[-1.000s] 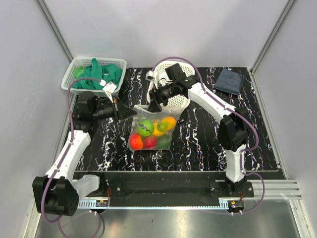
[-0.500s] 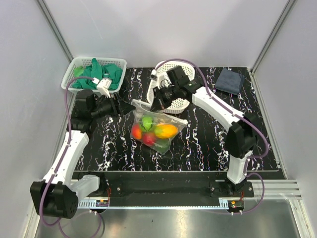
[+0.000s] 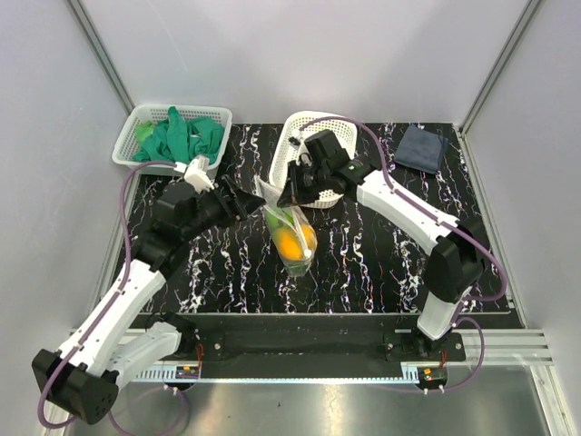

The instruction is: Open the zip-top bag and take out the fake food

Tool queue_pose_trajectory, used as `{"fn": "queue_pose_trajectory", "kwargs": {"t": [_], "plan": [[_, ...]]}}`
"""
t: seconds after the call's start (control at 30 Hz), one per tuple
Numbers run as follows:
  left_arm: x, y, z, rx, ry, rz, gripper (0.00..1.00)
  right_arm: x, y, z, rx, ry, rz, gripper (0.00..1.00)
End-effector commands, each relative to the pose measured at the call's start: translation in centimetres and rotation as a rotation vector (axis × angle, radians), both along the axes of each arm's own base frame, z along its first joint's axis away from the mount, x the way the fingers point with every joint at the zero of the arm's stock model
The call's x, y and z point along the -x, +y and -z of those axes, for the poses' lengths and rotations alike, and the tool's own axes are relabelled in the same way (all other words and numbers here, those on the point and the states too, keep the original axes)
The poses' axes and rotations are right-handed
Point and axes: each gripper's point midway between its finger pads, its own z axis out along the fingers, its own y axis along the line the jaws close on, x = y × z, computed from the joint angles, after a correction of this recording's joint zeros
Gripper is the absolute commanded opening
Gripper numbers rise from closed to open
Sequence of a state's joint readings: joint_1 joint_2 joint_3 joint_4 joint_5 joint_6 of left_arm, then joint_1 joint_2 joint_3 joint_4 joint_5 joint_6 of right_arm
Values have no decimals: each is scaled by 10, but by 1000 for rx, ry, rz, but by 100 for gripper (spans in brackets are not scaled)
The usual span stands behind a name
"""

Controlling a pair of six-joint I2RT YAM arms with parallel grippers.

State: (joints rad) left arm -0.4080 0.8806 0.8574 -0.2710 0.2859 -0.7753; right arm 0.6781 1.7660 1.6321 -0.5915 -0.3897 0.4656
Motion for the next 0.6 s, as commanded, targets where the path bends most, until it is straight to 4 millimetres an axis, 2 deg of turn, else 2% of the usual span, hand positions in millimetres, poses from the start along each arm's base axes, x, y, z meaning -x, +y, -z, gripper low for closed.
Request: {"fn": "queue_pose_trajectory", "kwargs": {"t": [0.0, 0.03, 0.17, 0.23, 0.27, 0.3, 0.47, 0.57], "plan": [[-25, 12, 13, 19, 93, -203, 72, 3, 2, -34, -84, -61, 55, 0], [-28, 12, 17, 22, 110, -228, 73, 4, 1, -32, -82, -58, 58, 0], [-37, -4, 33, -5, 169, -213, 71, 6, -6, -40, -93, -79, 83, 0], [-41, -11, 34, 2, 175, -211, 69, 8, -6, -42, -101, -85, 84, 0], [-45, -17, 28, 26, 148, -199, 69, 8, -7, -42, -102, -83, 84, 0], [-46, -20, 29, 29, 146, -196, 63, 9, -7, -43, -104, -86, 83, 0], [-53, -34, 33, 32, 139, -164, 54, 12, -7, -49, -116, -89, 75, 0], [-53, -36, 31, 16, 102, -136, 31, 13, -12, -51, -108, -108, 80, 0]]}}
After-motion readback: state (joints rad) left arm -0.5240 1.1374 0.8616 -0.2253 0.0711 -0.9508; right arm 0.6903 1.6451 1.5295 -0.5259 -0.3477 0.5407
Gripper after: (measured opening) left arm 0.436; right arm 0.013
